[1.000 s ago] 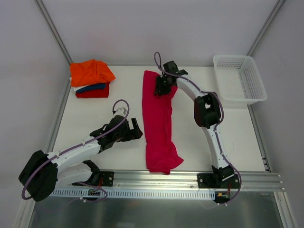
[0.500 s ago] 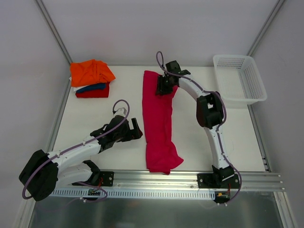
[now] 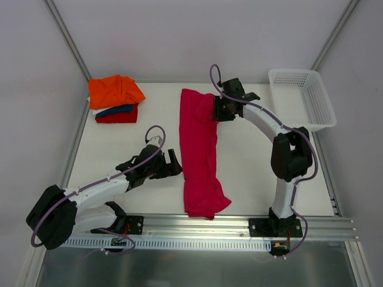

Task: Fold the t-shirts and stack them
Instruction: Fold the tshirt

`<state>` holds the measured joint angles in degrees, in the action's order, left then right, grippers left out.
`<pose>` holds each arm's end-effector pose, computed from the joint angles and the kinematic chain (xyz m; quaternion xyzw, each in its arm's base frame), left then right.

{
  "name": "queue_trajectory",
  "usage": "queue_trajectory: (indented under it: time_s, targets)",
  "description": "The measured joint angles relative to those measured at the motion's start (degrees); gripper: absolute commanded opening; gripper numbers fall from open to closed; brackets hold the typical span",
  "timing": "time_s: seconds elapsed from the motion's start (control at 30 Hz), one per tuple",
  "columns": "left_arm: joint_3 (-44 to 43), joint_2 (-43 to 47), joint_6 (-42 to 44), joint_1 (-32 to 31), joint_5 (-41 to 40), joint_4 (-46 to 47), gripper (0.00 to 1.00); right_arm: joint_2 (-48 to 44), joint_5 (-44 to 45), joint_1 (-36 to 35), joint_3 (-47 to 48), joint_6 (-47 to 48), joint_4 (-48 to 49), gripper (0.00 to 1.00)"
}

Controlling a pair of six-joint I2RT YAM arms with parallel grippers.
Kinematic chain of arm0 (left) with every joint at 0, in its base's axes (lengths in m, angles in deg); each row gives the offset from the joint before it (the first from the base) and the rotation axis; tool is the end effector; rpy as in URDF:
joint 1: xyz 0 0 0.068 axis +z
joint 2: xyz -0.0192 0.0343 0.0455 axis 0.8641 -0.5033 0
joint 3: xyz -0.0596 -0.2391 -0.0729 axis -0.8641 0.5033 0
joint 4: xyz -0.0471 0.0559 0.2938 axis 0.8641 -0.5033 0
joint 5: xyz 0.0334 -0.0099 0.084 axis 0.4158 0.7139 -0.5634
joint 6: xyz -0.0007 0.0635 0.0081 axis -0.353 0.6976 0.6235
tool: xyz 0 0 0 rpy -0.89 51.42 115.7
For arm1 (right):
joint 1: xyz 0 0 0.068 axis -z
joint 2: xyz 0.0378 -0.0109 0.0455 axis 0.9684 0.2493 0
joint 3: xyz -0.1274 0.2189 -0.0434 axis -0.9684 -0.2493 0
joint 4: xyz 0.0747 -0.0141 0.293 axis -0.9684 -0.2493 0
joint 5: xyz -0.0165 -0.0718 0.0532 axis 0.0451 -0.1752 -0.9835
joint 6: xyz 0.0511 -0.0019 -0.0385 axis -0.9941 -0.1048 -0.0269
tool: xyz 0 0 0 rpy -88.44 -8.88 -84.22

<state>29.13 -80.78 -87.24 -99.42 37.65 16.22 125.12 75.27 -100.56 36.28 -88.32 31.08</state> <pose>0.2139 -0.1734 0.1362 -0.0474 0.8972 -0.2728 0.3441 0.4525 0.2169 0.2209 -0.2224 0.9034 0.1268 0.3441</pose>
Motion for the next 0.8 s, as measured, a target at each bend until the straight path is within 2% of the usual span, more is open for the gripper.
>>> queue_trajectory:
  time_s: [0.27, 0.5, 0.8]
  targets:
    - [3.0, -0.1, -2.8, -1.3, 4.3, 3.7, 0.91, -15.0, 4.2, -2.0, -20.9, -2.4, 3.3, 0.4]
    - [5.6, 0.6, -6.4, -6.5, 5.4, 5.0, 0.9, -21.8, 6.7, -7.3, -33.2, -5.7, 4.6, 0.46]
    - [8.5, 3.4, -11.1, -11.2, 5.9, 6.9, 0.89, -35.5, 6.8, -9.8, -47.0, -11.1, 6.6, 0.5]
